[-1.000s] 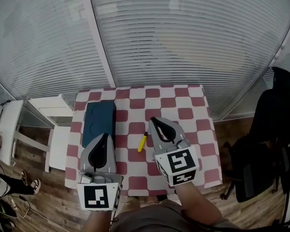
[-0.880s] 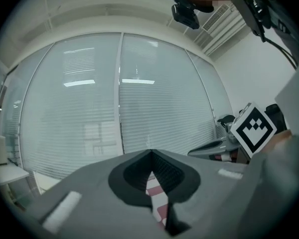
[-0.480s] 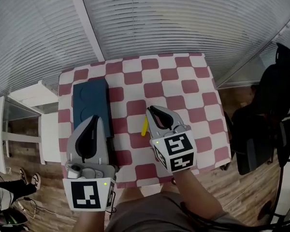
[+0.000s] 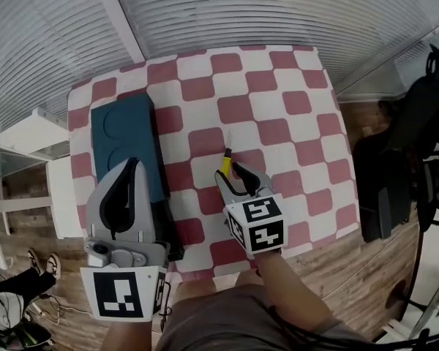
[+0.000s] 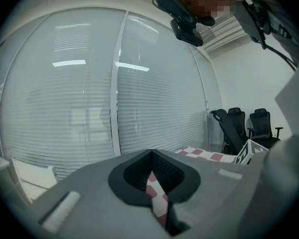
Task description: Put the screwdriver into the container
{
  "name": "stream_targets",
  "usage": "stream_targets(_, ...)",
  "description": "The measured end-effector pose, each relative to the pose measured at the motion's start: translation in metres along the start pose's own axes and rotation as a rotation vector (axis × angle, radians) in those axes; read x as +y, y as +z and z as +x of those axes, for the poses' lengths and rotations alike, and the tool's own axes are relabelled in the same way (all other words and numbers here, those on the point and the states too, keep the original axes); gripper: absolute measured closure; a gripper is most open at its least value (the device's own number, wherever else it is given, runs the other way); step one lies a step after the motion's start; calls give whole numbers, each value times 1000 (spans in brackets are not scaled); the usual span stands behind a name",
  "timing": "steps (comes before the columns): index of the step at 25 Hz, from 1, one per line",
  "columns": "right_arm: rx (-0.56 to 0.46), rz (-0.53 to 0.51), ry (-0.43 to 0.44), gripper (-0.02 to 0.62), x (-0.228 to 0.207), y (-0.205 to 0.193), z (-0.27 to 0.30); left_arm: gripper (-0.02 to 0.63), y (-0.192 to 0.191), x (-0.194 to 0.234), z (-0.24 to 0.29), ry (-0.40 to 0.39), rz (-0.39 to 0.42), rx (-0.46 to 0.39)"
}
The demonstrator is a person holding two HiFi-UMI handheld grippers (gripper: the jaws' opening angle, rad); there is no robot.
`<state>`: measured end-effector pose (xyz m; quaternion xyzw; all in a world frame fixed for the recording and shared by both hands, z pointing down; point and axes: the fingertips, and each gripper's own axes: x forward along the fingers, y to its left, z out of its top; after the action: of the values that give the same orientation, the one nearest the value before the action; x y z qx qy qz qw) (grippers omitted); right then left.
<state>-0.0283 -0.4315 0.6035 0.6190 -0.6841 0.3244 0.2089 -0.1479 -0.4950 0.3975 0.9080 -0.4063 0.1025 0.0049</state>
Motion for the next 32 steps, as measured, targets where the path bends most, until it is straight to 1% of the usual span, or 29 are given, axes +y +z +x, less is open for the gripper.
stream_targets(4, 44, 13, -17, 411, -2, -11, 8, 606, -4, 2, 1, -12, -7, 0)
stream_targets(8, 55, 29, -13, 406, 1, -13, 14, 606, -5, 6, 3, -15, -14, 0)
stream_targets(15, 116, -7, 3, 414, 9, -17, 17, 606, -4, 12, -1, -6, -19, -3)
stream_targets(19, 129, -2, 10, 442, 7, -18, 15, 606, -3, 13, -3, 2, -21, -3)
stream_targets(21, 136, -6, 9, 496, 5, -20, 14, 606, -4, 12, -5, 4, -25, 0)
stream_targets(23, 140, -11, 12, 497, 4, -20, 14, 606, -3, 11, -6, 7, -25, -2)
stream_targets(27, 112, -14, 23, 499, 5, -17, 11, 606, 1, 9, -10, 25, -15, -15)
stream_targets(32, 9, -45, 61, 499, 16, 13, -8, 606, 6, 4, -18, 45, -13, -26)
